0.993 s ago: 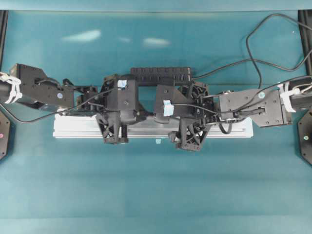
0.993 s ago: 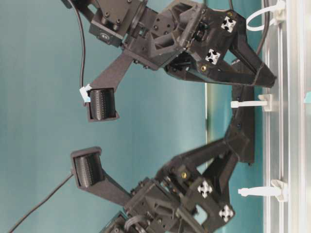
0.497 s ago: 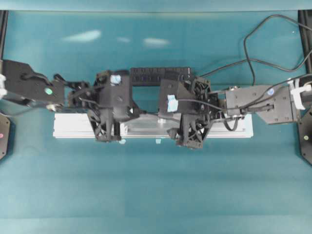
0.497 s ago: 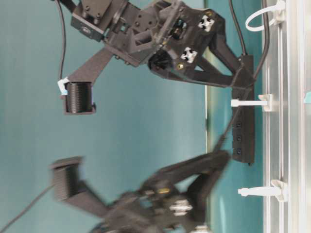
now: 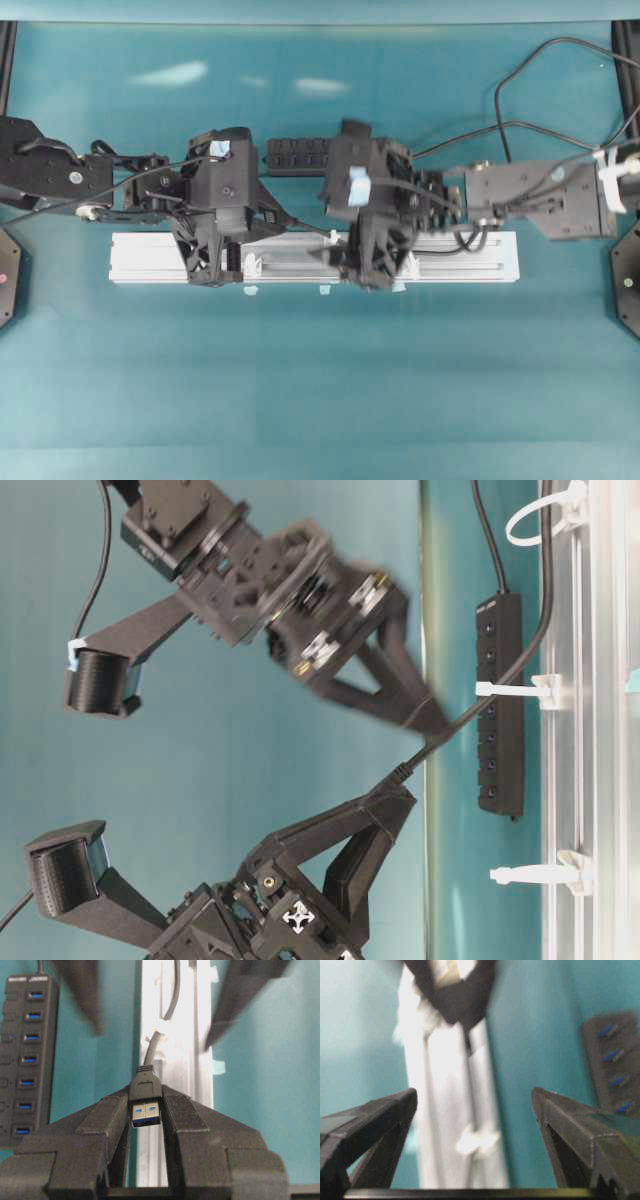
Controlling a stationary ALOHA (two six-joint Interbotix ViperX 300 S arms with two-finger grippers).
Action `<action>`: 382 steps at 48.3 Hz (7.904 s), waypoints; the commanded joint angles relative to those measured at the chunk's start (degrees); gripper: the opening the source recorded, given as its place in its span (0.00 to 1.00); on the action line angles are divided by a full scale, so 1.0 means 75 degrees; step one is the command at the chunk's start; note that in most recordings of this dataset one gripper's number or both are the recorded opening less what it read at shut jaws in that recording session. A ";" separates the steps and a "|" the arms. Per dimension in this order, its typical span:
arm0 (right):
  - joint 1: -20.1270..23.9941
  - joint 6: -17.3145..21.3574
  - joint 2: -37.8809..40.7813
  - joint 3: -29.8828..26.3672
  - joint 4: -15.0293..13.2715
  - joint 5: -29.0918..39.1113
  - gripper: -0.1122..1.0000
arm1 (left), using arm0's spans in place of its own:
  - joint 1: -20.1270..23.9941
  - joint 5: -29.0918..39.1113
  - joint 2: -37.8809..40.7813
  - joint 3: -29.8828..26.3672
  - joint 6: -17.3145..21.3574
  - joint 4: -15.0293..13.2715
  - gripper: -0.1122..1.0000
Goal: Pass the USB cable through three rings with both arms.
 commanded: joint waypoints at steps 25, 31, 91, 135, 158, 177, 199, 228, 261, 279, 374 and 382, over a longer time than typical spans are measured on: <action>0.0012 0.0035 0.0340 -0.0176 0.0012 -0.0703 0.70 | -0.0059 -0.0035 -0.0141 -0.0141 -0.0035 0.0012 0.29; 0.0047 0.0023 0.0398 -0.0176 0.0012 -0.0844 0.62 | -0.0070 -0.0035 -0.0141 -0.0141 -0.0035 0.0012 0.29; 0.0410 0.0012 0.0410 -0.0234 0.0000 -0.1055 0.02 | -0.0070 0.0070 -0.0141 -0.0105 -0.0141 0.0012 0.29; 0.1055 -0.0035 0.1195 -0.1582 0.0000 0.2871 0.02 | -0.0012 0.0094 -0.2437 0.0703 -0.0152 0.0012 0.87; 0.1195 -0.0047 0.1758 -0.1898 0.0000 0.2730 0.02 | -0.0012 0.0902 -0.4266 0.1547 -0.0176 0.0012 0.86; 0.1078 -0.0047 0.2438 -0.2695 0.0000 0.3328 0.02 | -0.0070 0.1688 -0.5273 0.1910 -0.0949 0.0000 0.86; 0.0926 -0.0035 0.2414 -0.2648 0.0000 0.3656 0.02 | -0.0258 0.1711 -0.5227 0.1910 -0.0996 0.0000 0.81; 0.0820 0.0023 0.2121 -0.2227 0.0023 0.3691 0.02 | -0.0270 0.1688 -0.5145 0.1887 -0.1020 0.0000 0.81; 0.0832 -0.0047 0.2285 -0.2812 0.0023 0.4383 0.02 | -0.0270 0.1641 -0.4922 0.1852 -0.1020 0.0012 0.81; 0.0973 -0.0047 0.2250 -0.3457 0.0035 0.5027 0.02 | -0.0270 0.1641 -0.4922 0.1852 -0.1008 0.0000 0.81; 0.1008 -0.0047 0.3023 -0.4219 0.0363 0.4441 0.02 | -0.0270 0.1547 -0.4969 0.2473 -0.1102 0.0000 0.81; 0.0996 -0.0023 0.3012 -0.4160 0.0363 0.4277 0.02 | -0.0270 0.0902 -0.4664 0.2965 -0.1254 0.0012 0.81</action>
